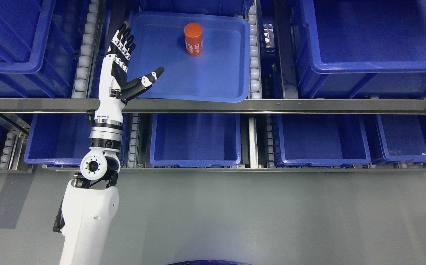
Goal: Grab orange capacitor from left shelf to right desk
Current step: 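Reach the left hand into the blue bin toward the orange capacitor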
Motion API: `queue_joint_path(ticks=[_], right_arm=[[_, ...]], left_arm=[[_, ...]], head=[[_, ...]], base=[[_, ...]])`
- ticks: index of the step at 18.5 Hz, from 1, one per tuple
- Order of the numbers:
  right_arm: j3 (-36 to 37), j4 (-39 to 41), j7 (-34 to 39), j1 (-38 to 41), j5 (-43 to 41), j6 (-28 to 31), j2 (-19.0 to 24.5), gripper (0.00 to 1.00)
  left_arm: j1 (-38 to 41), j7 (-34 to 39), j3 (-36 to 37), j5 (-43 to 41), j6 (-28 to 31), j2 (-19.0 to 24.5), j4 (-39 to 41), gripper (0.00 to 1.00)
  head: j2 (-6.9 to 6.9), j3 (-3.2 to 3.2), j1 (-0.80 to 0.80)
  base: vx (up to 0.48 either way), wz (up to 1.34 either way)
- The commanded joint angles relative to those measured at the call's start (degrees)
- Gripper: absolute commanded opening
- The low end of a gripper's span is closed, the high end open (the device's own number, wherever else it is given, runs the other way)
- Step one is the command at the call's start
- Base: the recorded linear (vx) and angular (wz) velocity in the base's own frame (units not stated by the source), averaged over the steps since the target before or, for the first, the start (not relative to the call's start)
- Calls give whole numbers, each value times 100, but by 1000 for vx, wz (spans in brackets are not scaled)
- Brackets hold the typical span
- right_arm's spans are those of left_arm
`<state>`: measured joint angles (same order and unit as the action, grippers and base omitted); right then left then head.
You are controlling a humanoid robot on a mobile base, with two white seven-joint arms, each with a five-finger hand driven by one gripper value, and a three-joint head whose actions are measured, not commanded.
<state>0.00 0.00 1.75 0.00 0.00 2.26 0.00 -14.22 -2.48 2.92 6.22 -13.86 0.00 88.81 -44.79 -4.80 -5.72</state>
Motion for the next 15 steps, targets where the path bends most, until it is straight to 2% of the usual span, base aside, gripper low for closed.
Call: queue_joint_path(ticks=[1, 8, 15], right_arm=[[62, 132, 0, 193, 0, 2, -100, 100], [70, 132, 0, 193, 0, 2, -100, 100], [70, 132, 9, 193, 0, 2, -100, 100]], left_arm=[[-37, -60, 700, -7, 41, 100, -83, 100], [-300, -104, 614, -146, 278, 100, -917, 100], [-617, -104, 298, -639, 287, 100, -1120, 100]], head=[[0, 0, 0], [0, 0, 0], [0, 0, 0]], base=[[114, -36], [135, -126], [70, -71]])
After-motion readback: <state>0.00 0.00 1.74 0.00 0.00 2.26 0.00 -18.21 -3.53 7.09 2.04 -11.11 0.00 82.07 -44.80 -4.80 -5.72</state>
